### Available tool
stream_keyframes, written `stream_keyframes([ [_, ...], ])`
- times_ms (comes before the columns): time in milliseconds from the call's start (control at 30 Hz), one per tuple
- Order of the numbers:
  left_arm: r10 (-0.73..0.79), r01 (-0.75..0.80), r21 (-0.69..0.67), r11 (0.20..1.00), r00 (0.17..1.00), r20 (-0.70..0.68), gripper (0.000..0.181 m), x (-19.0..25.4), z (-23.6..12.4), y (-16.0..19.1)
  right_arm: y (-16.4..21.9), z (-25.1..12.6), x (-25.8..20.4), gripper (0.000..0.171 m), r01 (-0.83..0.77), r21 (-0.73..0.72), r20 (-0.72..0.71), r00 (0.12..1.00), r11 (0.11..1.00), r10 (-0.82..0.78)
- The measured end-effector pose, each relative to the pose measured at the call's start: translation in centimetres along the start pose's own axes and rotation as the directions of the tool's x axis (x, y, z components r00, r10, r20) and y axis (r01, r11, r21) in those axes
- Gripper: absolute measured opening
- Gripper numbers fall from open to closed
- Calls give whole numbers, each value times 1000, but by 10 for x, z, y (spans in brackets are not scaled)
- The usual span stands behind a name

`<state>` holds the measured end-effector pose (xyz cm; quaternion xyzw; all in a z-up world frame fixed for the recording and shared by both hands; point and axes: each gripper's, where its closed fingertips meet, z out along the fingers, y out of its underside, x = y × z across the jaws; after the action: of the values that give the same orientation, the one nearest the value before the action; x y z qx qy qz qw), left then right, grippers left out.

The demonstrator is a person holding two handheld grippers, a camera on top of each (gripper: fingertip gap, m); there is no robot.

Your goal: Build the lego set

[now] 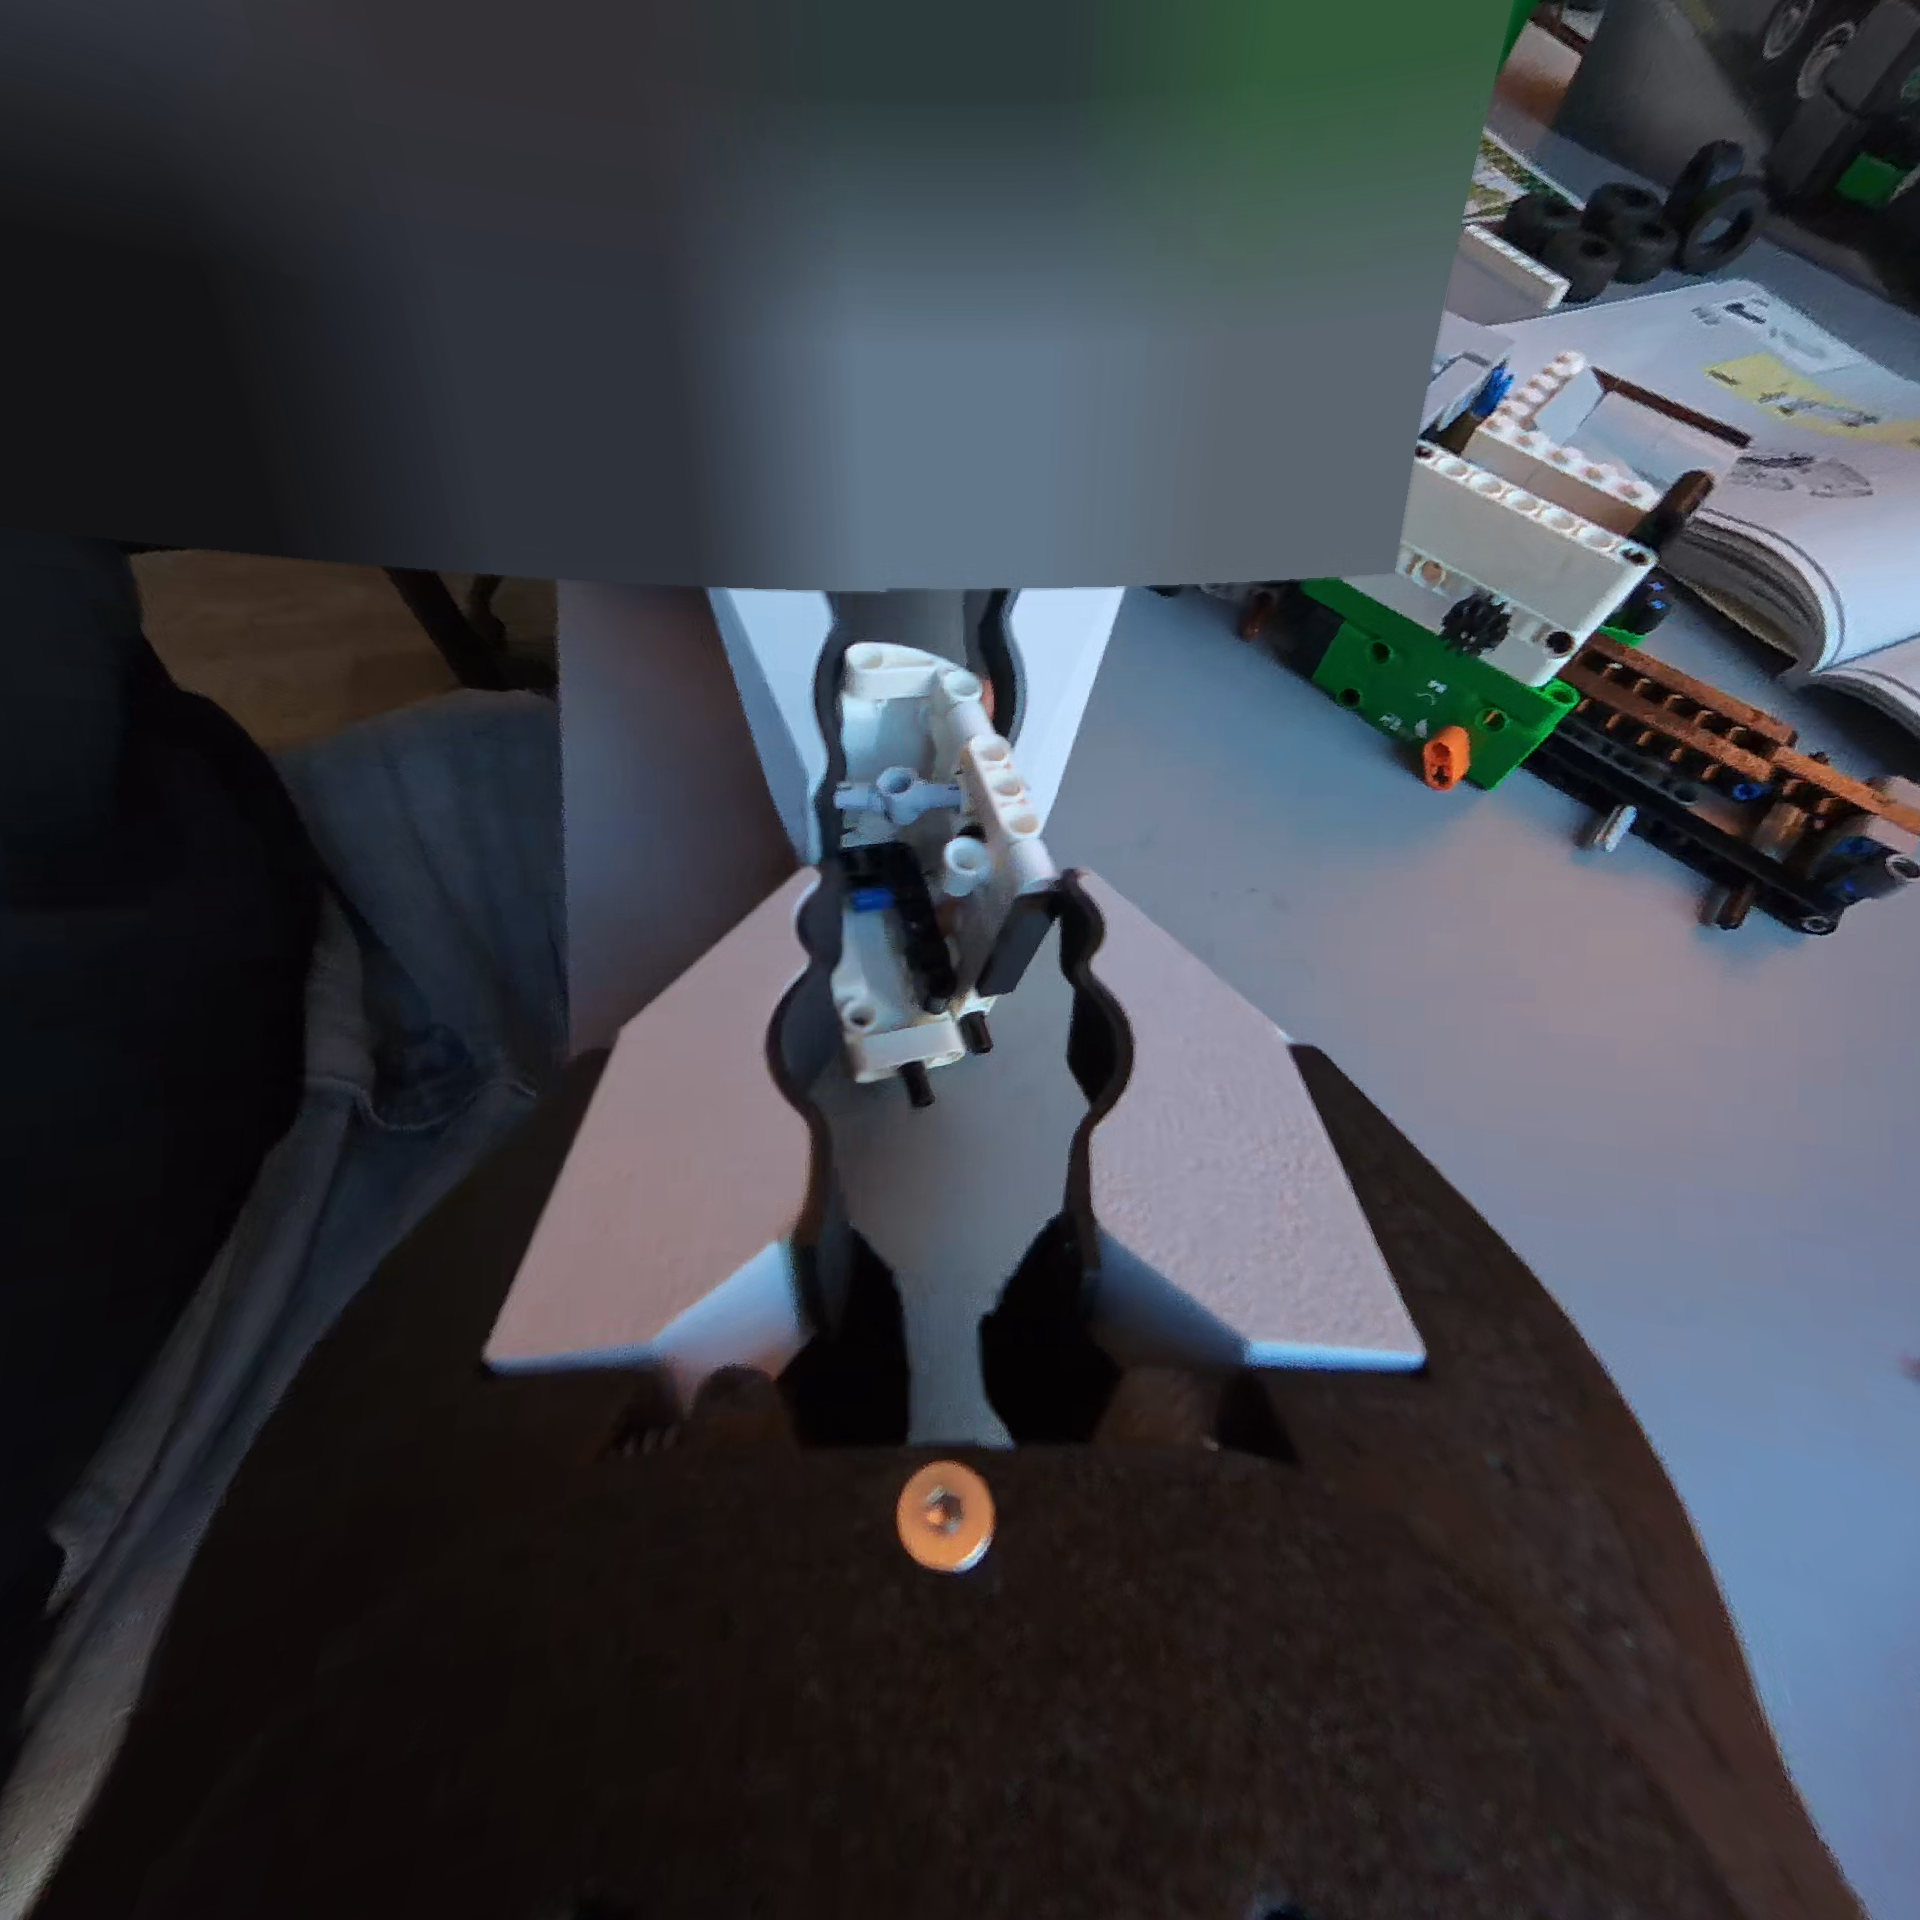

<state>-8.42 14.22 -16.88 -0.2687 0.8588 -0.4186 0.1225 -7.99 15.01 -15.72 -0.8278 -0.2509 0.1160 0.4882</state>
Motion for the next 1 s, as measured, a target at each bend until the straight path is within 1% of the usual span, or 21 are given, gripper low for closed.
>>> stream_keyframes([
  [33,-2,2,3,1000,1000,1,31,0,0,0,0,0,-3,47,-6,2,14,1000,1000,6],
  [67,-5,5,8,1000,1000,-1,31,0,0,0,0,1,-3,48,-1,3,6,1000,1000,1],
  [167,-11,11,18,1000,1000,7,32,-1,0,-1,0,1,0,43,44,-3,-51,998,999,-44],
  [267,-28,28,19,999,1000,3,33,-2,1,-2,1,-1,0,41,34,5,-62,998,999,-34],
  [400,3,-3,-13,1000,999,32,33,-4,1,-1,2,0,1,40,87,-9,-110,990,996,-88],
  [600,15,-14,-27,1000,999,33,33,-1,2,-1,1,-2,-6,47,45,7,-37,998,999,-45],
  [633,15,-14,-32,999,999,37,33,-2,2,-2,1,-2,-5,47,60,4,-50,997,998,-60],
  [733,13,-12,-40,999,999,37,33,-1,2,-1,4,-1,-2,47,175,-53,-138,974,983,-181],
  [800,15,-14,-49,999,999,37,33,-2,1,0,3,1,-1,47,208,-74,-168,961,975,-218],
  [867,13,-12,-56,998,1000,17,33,1,0,1,4,2,-2,42,220,-81,-164,959,972,-231],
  [900,9,-9,-50,999,1000,-6,33,5,-1,-1,4,0,0,29,240,-83,-181,951,967,-251],
  [933,9,-10,-48,999,1000,-10,33,6,-1,-2,4,-2,1,26,268,-87,-193,941,960,-280],
  [1000,47,-45,-68,997,998,32,32,1,1,0,2,-6,10,20,285,-95,-263,917,954,-300],
])
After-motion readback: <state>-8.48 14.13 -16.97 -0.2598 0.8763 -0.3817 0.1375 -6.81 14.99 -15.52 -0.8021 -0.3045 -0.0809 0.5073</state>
